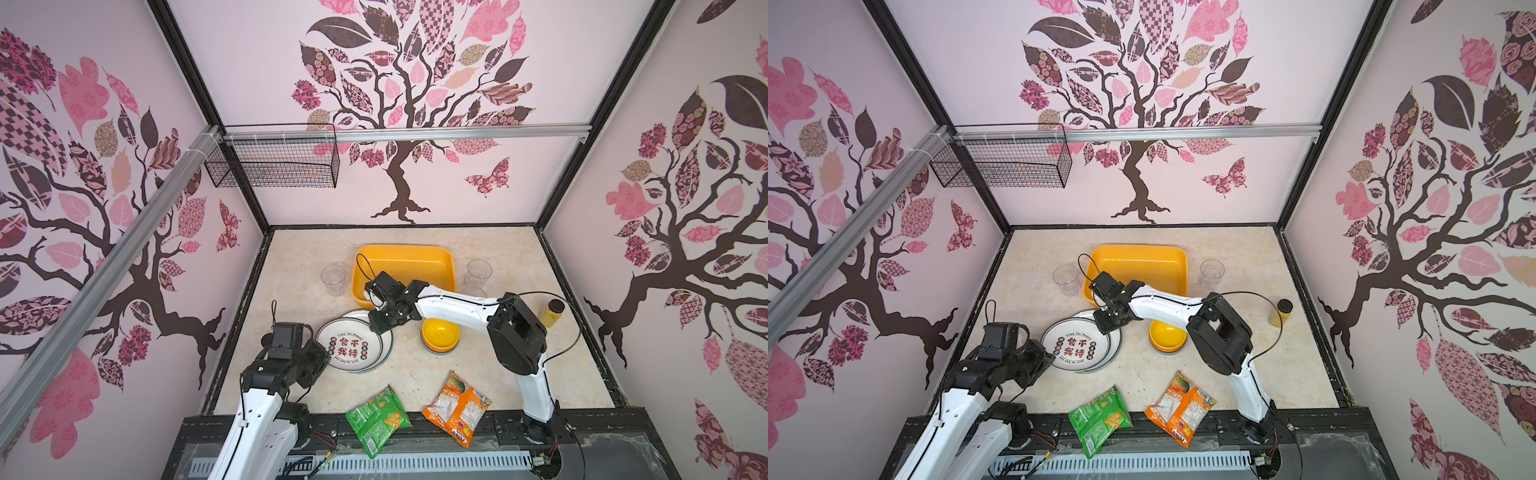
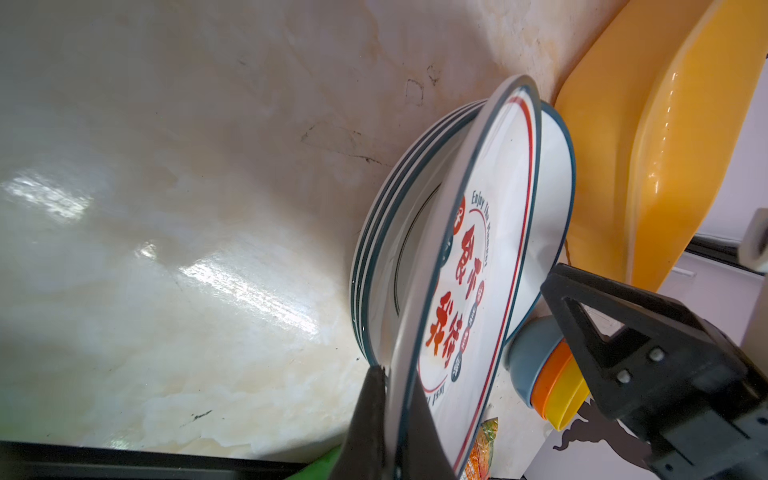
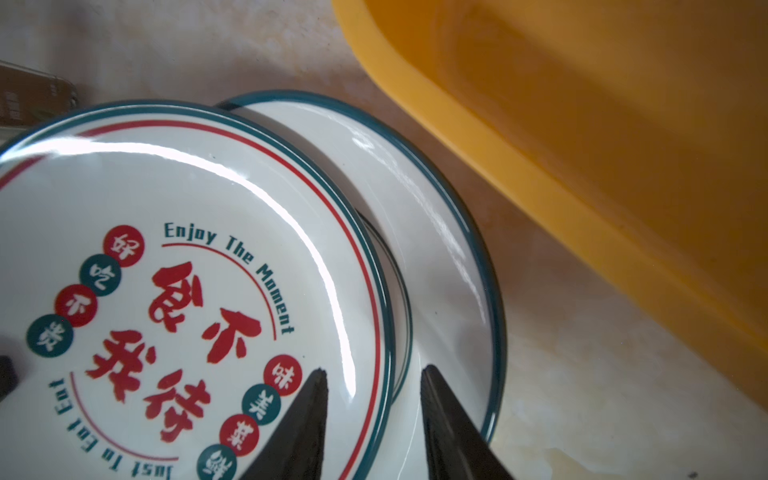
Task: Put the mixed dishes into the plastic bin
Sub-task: 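Raise the top red-lettered plate off the stack with both grippers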
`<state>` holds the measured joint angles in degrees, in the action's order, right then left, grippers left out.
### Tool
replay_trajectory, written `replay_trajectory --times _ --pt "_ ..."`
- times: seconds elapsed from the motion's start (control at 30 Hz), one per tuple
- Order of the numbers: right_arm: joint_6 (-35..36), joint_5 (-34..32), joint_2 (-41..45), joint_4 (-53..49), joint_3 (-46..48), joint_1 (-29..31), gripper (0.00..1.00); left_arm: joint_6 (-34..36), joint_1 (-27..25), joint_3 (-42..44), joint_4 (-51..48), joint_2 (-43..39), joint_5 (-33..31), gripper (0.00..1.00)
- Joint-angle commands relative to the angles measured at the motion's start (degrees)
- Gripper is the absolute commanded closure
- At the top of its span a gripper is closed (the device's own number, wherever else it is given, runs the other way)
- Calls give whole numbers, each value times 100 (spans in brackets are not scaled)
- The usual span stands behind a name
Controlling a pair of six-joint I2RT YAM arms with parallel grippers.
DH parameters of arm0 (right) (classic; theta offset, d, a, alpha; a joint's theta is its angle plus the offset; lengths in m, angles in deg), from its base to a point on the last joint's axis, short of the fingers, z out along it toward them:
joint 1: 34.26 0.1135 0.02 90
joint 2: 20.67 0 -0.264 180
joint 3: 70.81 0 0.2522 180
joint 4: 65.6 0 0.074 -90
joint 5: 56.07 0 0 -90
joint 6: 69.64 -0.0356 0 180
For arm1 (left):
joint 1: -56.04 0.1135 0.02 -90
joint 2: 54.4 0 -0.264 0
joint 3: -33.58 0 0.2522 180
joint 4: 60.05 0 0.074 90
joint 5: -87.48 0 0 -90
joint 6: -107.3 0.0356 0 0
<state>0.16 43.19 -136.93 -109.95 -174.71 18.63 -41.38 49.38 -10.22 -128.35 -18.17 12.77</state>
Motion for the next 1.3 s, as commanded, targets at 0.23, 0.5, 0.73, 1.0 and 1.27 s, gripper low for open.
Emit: replay_trajectory --times 0.23,0.5,0.73,1.0,1.27 --pt "-366 -237 1468 232 573 -112 56 136 10 -808 -219 -12 143 100" --pt "-702 -159 2228 548 1308 -350 51 200 -150 -1113 264 64 575 100" --pt "-1047 -8 3106 1245 2291 -663 45 13 -256 -874 1545 255 1115 100" --pt "-1481 613 3679 1899 3049 -1263 42 -85 -789 -880 2529 890 1160 100" --pt "-1561 723 3718 2001 3191 -1452 44 -186 -1339 -924 3101 1343 1112 100"
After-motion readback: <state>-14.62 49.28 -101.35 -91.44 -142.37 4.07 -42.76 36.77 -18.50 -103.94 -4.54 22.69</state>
